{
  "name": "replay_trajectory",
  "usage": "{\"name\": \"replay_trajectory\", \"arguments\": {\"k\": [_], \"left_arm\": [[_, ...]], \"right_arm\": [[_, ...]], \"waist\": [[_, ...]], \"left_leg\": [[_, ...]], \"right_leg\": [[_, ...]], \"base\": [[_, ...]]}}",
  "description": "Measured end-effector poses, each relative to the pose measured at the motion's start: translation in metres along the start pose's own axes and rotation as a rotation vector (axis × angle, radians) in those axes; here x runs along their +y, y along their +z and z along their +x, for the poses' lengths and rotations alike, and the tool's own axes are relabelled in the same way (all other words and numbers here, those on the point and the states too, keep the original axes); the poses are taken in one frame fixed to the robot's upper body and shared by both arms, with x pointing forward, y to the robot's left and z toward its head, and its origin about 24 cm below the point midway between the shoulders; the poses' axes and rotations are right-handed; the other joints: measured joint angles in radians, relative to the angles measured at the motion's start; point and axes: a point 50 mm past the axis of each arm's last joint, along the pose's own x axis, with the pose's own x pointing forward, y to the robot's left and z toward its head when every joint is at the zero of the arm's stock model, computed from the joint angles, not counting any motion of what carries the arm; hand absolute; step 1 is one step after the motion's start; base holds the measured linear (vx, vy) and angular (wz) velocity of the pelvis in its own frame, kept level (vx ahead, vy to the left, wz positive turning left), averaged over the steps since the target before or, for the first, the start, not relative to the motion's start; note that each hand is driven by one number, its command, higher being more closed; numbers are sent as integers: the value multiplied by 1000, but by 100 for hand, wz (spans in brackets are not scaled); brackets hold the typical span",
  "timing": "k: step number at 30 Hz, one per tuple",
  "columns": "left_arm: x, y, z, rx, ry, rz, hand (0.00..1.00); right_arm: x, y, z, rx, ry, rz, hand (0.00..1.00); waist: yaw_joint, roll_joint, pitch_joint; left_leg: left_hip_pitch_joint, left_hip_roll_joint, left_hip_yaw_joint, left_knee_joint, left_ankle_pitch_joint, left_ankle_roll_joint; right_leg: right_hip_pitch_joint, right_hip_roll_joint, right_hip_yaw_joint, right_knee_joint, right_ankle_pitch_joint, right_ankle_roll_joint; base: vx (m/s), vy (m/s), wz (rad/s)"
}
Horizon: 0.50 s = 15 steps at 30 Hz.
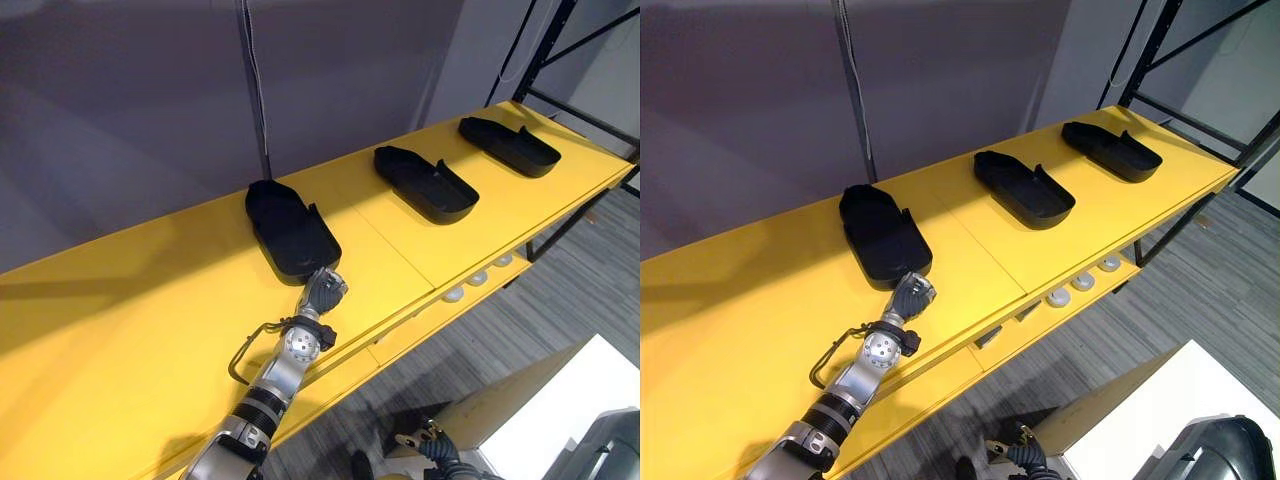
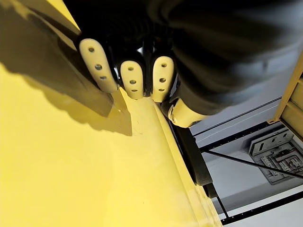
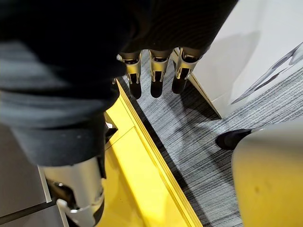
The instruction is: Walk over and take plastic housings, then place them on the shelf
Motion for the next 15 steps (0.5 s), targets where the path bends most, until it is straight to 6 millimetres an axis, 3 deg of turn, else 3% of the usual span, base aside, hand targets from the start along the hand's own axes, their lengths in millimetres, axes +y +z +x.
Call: {"name": "replay_trajectory", "arguments": {"k": [9, 13, 15], "left_arm": [[4, 6, -8, -25, 29, -84, 100], [7, 25, -22, -106, 49, -207, 100], [19, 51, -30, -232, 79, -281, 100]], "right_arm": [[0, 3, 1, -8, 1, -1, 0], [-2, 3, 1, -8, -6, -3, 0], [-4, 1, 1, 0, -10, -6, 0]], "waist": [[-8, 8, 7], [0, 14, 11], [24, 16, 12]], "left_leg": [[0, 0, -3, 0, 0, 0], [1, 0, -20, 2, 0, 0], [-2, 0, -27, 6, 0, 0]], "right_leg": [[2, -1, -5, 0, 0, 0], [12, -2, -21, 1, 0, 0], [15, -4, -21, 1, -1, 0]], "base": [[0, 0, 0], [1, 0, 12], [-4, -3, 9]]}}
